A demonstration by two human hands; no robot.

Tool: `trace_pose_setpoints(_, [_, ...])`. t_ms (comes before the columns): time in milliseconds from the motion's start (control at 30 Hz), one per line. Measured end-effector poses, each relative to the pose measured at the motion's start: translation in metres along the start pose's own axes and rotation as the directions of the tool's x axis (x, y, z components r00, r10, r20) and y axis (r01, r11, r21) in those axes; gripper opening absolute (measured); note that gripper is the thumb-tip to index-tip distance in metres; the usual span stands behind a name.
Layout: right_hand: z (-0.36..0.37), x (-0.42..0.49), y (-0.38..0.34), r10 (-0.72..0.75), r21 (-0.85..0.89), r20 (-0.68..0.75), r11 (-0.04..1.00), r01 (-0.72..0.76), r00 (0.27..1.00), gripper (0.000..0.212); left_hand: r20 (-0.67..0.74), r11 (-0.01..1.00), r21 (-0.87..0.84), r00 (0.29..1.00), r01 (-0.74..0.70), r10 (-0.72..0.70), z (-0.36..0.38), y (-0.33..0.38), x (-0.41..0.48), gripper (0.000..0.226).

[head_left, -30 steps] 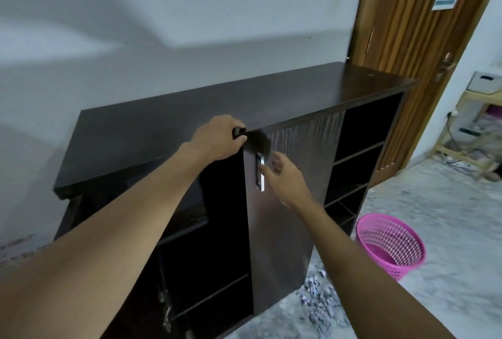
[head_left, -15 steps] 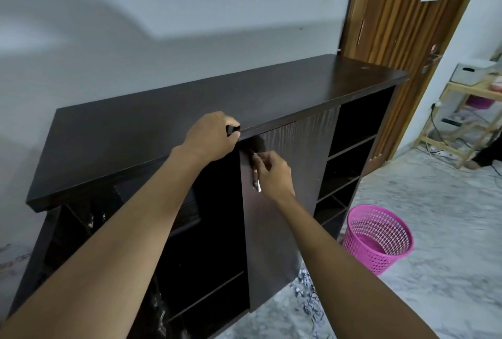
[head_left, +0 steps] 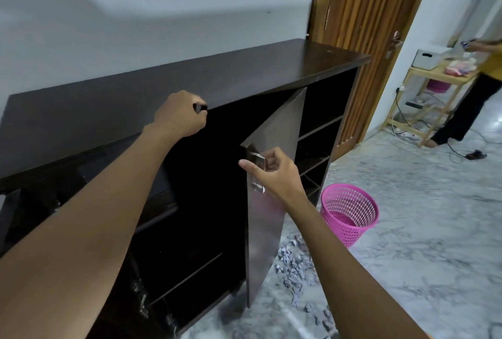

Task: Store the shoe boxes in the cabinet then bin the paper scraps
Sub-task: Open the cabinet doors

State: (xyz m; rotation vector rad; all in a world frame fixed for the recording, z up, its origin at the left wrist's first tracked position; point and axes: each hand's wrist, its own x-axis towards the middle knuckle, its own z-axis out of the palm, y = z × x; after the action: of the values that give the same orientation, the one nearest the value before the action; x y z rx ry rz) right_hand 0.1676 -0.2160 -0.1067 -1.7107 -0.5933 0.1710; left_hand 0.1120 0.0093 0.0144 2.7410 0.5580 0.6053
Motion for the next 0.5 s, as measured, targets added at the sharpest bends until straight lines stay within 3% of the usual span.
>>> trace_pose_setpoints(200, [-0.022, -0.020, -0.001, -0.078, -0.093, -0.064, 0.993, 0.072, 0.995, 0.053, 0.046, 0.999, 0.033, 0.999, 0.022, -0.024, -0.005, -0.001, 0.002, 0.028])
trace_pose_setpoints(367, [-0.084, -0.040, 0.007, -0.107, -0.164, -0.178, 0.983, 0.077, 0.978, 0.026, -0.040, 0.993, 0.068, 0.994, 0.100, -0.097, 0.002, 0.019, -0.007, 0.031])
trace_pose_setpoints(433, [-0.115, -0.046, 0.017, -0.107, -0.206, -0.229, 0.977, 0.059, 0.968, 0.021, -0.113, 0.996, 0.078, 0.993, 0.052, -0.043, 0.018, 0.043, -0.013, 0.030])
trace_pose_setpoints(500, [-0.141, -0.051, 0.025, -0.116, -0.250, -0.246, 0.967, 0.052, 0.962, 0.030, -0.123, 0.994, 0.017, 0.987, -0.107, 0.108, 0.043, 0.078, -0.017, 0.035])
